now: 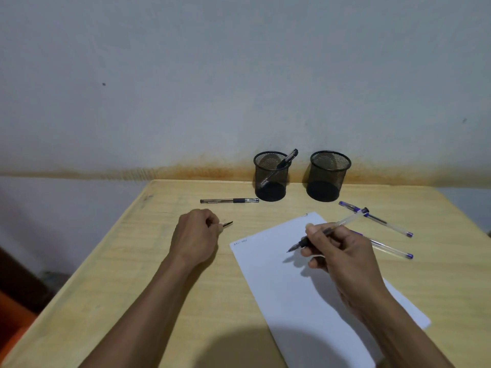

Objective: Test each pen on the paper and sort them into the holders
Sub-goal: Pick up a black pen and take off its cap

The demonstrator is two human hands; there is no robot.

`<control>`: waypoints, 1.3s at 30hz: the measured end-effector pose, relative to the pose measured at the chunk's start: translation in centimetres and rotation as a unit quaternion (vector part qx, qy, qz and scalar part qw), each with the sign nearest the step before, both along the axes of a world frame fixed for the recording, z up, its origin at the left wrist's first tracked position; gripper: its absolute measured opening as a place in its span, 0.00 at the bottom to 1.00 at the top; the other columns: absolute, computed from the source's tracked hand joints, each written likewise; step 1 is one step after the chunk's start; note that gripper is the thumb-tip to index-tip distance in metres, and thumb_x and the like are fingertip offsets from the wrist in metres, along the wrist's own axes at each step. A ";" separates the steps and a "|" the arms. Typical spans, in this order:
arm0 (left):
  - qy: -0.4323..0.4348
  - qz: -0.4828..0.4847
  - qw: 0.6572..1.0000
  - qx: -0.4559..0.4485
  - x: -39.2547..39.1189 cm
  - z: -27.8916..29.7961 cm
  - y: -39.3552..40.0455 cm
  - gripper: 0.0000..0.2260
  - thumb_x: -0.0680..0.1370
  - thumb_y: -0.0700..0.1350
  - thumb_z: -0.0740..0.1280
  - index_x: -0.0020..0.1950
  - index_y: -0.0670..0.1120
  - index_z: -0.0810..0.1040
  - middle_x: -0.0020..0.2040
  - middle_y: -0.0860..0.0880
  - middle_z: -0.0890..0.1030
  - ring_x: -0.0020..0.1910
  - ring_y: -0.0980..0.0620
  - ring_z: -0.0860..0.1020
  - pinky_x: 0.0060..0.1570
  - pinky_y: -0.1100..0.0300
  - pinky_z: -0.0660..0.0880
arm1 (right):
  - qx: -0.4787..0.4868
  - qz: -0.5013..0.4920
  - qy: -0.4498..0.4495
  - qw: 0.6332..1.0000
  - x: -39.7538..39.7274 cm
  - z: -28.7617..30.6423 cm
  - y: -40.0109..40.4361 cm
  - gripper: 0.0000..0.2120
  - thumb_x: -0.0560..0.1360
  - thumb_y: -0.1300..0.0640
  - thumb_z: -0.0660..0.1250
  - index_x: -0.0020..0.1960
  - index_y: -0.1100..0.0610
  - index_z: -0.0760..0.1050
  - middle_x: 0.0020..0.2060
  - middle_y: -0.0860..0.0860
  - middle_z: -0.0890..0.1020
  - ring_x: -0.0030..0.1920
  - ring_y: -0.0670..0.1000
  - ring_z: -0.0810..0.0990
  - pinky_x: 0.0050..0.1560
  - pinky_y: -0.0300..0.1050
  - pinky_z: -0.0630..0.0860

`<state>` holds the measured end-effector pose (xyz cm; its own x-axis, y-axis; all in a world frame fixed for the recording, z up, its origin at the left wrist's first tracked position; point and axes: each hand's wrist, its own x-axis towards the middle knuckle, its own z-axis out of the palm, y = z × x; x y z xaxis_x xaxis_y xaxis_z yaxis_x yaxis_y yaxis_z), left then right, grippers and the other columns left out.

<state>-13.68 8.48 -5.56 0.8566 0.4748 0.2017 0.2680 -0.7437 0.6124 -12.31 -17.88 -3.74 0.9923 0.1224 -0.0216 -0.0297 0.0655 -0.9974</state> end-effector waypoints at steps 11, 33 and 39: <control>-0.126 -0.099 0.987 0.020 -1.9 -1.3 -1.3 0.15 0.74 0.54 0.70 0.56 0.47 0.82 0.54 0.53 0.81 0.55 0.55 0.77 0.54 0.66 0.71 | -0.015 0.039 -0.030 0.999 0.4 0.6 2.0 0.07 0.76 0.67 0.72 0.46 0.61 0.74 0.39 0.56 0.88 0.40 0.54 0.89 0.35 0.41 0.83; -0.103 -0.183 0.968 0.135 -1.6 -4.8 -1.1 0.20 0.73 0.60 0.67 0.54 0.46 0.85 0.54 0.48 0.83 0.56 0.50 0.77 0.56 0.56 0.72 | -0.161 0.168 -0.123 0.965 7.1 -4.0 7.9 0.08 0.64 0.66 0.75 0.34 0.60 0.76 0.30 0.63 0.82 0.28 0.61 0.79 0.31 0.62 0.80; -0.143 -0.183 0.963 0.134 -1.5 -4.9 -1.2 0.18 0.72 0.56 0.70 0.51 0.43 0.85 0.52 0.46 0.83 0.53 0.46 0.79 0.52 0.49 0.75 | -0.142 0.179 -0.118 0.966 7.2 -4.1 8.5 0.09 0.63 0.70 0.74 0.34 0.64 0.74 0.27 0.64 0.80 0.26 0.58 0.77 0.29 0.50 0.76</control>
